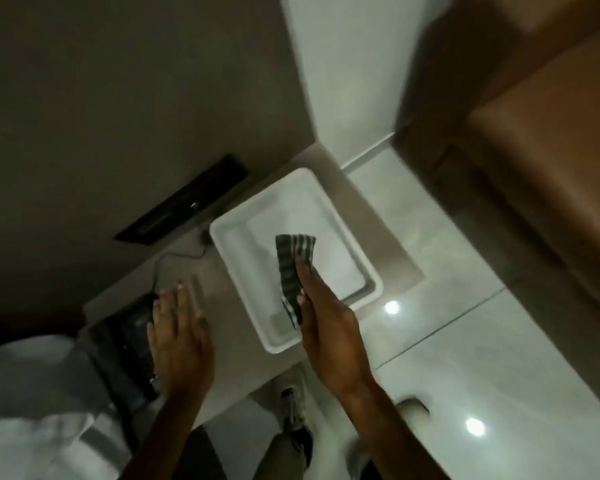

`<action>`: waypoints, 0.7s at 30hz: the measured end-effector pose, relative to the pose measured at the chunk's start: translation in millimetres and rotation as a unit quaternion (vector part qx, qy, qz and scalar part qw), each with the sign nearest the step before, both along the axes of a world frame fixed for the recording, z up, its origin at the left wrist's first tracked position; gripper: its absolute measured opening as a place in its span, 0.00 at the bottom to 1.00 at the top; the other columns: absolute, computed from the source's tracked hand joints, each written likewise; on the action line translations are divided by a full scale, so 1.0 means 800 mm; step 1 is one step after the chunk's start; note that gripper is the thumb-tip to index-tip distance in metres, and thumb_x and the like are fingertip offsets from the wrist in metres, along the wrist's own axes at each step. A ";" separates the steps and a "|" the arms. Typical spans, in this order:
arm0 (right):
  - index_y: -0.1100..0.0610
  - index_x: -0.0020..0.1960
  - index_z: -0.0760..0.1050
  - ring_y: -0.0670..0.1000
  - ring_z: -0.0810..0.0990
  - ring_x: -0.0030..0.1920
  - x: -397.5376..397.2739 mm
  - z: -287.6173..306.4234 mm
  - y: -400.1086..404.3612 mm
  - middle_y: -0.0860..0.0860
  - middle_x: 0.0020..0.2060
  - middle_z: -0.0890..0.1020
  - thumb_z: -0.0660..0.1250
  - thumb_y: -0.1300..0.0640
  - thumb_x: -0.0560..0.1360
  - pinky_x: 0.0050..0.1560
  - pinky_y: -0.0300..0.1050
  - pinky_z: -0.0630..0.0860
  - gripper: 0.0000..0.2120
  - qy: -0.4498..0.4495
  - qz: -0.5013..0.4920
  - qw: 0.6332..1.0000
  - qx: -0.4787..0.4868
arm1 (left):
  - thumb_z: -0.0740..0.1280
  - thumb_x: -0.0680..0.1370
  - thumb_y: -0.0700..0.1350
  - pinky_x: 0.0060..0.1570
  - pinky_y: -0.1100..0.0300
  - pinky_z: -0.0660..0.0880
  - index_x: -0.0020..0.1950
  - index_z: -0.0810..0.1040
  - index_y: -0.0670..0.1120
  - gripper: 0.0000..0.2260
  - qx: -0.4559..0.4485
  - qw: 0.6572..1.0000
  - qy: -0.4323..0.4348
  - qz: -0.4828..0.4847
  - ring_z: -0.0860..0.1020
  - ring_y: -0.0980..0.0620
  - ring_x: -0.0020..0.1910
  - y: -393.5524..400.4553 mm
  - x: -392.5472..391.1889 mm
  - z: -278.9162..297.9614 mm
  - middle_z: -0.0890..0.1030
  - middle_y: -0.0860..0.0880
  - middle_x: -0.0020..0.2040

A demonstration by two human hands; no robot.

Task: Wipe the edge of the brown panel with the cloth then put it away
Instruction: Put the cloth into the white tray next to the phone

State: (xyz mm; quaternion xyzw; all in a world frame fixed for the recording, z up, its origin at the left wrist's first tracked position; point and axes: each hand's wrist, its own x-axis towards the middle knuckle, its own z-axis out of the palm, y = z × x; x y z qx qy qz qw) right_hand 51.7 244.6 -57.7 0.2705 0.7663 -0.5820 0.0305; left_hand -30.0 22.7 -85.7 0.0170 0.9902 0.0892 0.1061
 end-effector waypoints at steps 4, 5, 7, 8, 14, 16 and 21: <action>0.41 0.84 0.52 0.55 0.68 0.80 -0.069 -0.065 -0.065 0.50 0.85 0.57 0.64 0.55 0.85 0.76 0.59 0.73 0.34 -0.142 0.174 0.959 0.176 | 0.54 0.88 0.51 0.87 0.31 0.59 0.89 0.63 0.44 0.28 0.001 1.000 -0.003 -0.028 0.60 0.34 0.89 -0.042 0.000 -0.071 0.61 0.36 0.89; 0.45 0.85 0.52 0.56 0.64 0.82 -0.073 -0.077 -0.076 0.51 0.86 0.54 0.63 0.55 0.85 0.77 0.59 0.71 0.33 -0.154 0.220 0.938 0.219 | 0.53 0.89 0.53 0.88 0.32 0.57 0.89 0.61 0.45 0.29 0.006 0.999 -0.016 -0.028 0.58 0.35 0.90 -0.042 0.002 -0.087 0.59 0.37 0.90; 0.50 0.85 0.54 0.59 0.62 0.83 -0.075 -0.087 -0.088 0.55 0.86 0.54 0.58 0.50 0.87 0.76 0.58 0.72 0.29 -0.161 0.254 0.919 0.256 | 0.49 0.89 0.57 0.90 0.34 0.50 0.91 0.54 0.48 0.31 0.007 0.998 -0.051 -0.032 0.52 0.37 0.91 -0.035 0.003 -0.116 0.53 0.39 0.92; 0.51 0.85 0.56 0.60 0.63 0.82 -0.072 -0.090 -0.088 0.57 0.85 0.57 0.59 0.50 0.86 0.75 0.59 0.73 0.29 -0.156 0.261 0.913 0.273 | 0.49 0.89 0.58 0.90 0.34 0.48 0.91 0.52 0.49 0.31 0.010 0.998 -0.059 -0.036 0.50 0.38 0.91 -0.030 0.007 -0.131 0.50 0.40 0.92; 0.50 0.78 0.71 0.64 0.78 0.62 -0.065 -0.121 -0.060 0.62 0.68 0.73 0.61 0.66 0.79 0.58 0.60 0.81 0.28 -0.104 0.214 0.943 0.234 | 0.55 0.88 0.57 0.90 0.32 0.46 0.92 0.53 0.48 0.32 0.035 0.999 -0.003 0.000 0.48 0.37 0.92 -0.007 0.019 -0.186 0.50 0.39 0.92; 0.48 0.76 0.73 0.62 0.79 0.59 -0.067 -0.132 -0.057 0.60 0.67 0.74 0.61 0.63 0.81 0.57 0.57 0.81 0.25 -0.099 0.213 0.947 0.219 | 0.55 0.88 0.57 0.89 0.33 0.44 0.92 0.53 0.49 0.33 0.019 1.000 0.006 -0.009 0.48 0.38 0.92 -0.008 0.021 -0.197 0.51 0.40 0.92; 0.47 0.79 0.69 0.62 0.76 0.65 -0.082 -0.077 -0.063 0.58 0.70 0.72 0.45 0.44 0.81 0.61 0.57 0.80 0.29 -0.155 0.277 0.911 0.265 | 0.54 0.89 0.59 0.90 0.32 0.45 0.92 0.50 0.49 0.33 0.021 0.998 -0.037 0.039 0.46 0.39 0.92 -0.006 0.011 -0.139 0.48 0.41 0.92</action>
